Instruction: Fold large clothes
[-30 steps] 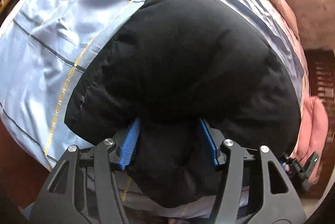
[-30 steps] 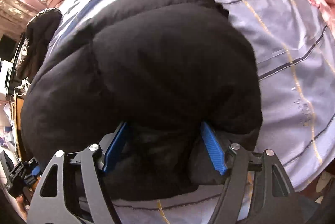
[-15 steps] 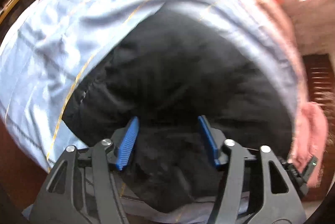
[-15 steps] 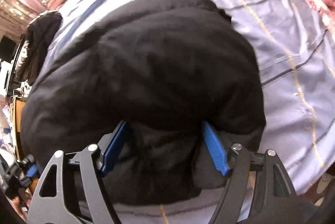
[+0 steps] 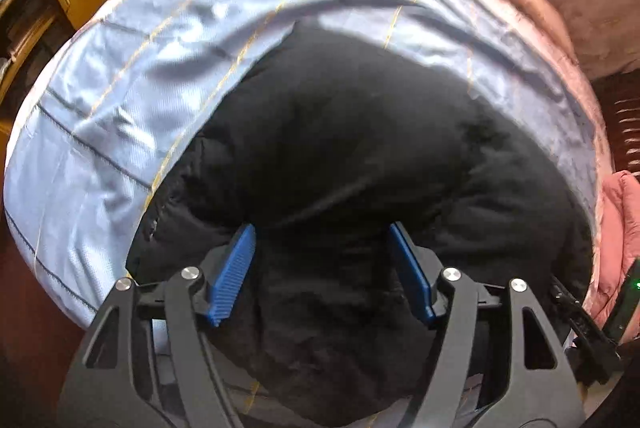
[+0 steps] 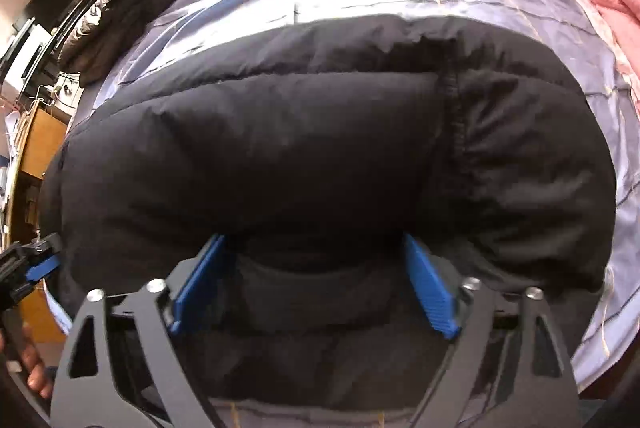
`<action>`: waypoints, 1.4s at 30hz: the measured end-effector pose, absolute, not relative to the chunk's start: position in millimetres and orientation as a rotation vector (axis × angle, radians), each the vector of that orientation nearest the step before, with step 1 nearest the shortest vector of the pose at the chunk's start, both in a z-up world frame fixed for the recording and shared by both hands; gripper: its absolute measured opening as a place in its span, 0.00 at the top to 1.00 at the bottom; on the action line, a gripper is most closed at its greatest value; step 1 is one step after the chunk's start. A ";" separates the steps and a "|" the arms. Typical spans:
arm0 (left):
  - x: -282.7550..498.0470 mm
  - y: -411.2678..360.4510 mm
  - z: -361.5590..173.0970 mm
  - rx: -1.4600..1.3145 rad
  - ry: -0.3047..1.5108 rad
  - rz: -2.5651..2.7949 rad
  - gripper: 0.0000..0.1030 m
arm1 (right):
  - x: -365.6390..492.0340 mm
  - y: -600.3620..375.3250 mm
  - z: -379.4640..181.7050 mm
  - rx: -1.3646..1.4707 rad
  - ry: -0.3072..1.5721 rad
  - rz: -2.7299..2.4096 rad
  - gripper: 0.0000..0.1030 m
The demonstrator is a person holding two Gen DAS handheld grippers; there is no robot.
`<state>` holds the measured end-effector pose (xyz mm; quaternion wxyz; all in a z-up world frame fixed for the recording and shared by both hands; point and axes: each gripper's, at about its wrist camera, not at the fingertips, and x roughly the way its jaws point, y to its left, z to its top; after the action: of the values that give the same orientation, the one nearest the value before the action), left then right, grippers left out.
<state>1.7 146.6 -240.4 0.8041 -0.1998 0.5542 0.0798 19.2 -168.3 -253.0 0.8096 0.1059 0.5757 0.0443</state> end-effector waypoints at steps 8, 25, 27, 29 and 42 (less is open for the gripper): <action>-58.9 83.7 -121.0 -0.243 0.896 0.001 0.03 | -38.4 -181.8 -138.5 0.159 1.036 0.074 0.01; -158.7 -7.4 -3.0 -0.071 0.759 -0.162 0.02 | -123.4 -190.4 -61.9 0.099 0.980 -0.060 0.01; -164.9 -8.8 2.7 -0.067 0.747 -0.165 0.02 | -129.2 -187.2 -56.7 0.098 0.974 -0.048 0.01; -169.3 -8.4 7.3 -0.065 0.735 -0.163 0.02 | -131.8 -184.0 -54.4 0.095 0.974 -0.037 0.01; -188.4 -2.1 25.0 -0.082 0.712 -0.158 0.02 | -150.4 -159.5 -47.3 0.072 0.975 0.016 0.01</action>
<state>-188.4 -2.1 25.0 0.9334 -0.0403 0.3481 -0.0774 -150.4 -159.5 -47.3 0.8828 0.0347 0.4684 0.0079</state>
